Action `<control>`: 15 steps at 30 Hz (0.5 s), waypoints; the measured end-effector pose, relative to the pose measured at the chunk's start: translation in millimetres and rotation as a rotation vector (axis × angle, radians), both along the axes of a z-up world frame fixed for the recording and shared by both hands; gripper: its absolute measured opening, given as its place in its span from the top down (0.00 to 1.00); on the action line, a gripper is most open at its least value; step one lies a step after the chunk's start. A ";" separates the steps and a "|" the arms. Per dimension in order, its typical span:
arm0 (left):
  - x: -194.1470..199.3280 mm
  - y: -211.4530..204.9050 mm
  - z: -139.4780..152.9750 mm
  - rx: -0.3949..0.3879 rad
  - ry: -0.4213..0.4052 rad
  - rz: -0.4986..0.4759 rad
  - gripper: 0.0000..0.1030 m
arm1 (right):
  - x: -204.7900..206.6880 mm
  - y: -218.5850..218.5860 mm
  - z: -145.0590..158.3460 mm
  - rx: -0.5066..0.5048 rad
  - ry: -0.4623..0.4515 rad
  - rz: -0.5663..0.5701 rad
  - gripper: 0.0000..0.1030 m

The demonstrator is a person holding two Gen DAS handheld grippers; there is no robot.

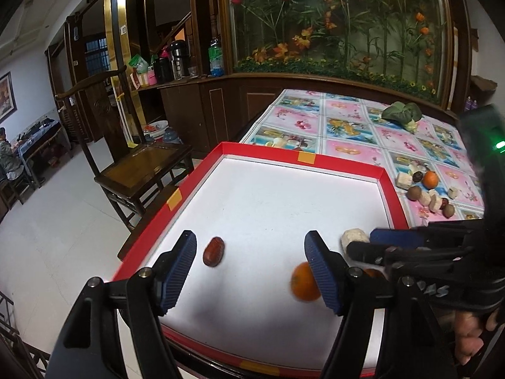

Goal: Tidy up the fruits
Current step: 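Move the left gripper back over the tablecloth toward the remaining items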

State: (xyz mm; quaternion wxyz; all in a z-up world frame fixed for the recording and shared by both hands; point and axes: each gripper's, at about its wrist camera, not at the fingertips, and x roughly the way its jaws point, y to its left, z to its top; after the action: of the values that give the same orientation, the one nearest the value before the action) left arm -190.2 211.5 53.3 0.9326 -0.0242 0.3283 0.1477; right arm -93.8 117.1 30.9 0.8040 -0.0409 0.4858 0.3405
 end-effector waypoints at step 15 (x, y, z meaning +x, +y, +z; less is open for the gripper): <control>-2.6 -22.7 6.1 0.002 -0.018 -0.066 0.24 | -2.1 -107.9 54.0 0.109 -0.249 -0.177 0.51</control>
State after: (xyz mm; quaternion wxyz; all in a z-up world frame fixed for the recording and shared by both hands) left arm -192.8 188.8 59.4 0.9399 -0.0141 0.3204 0.1171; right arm -96.0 9.2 84.9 0.8858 0.0040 0.3650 0.2865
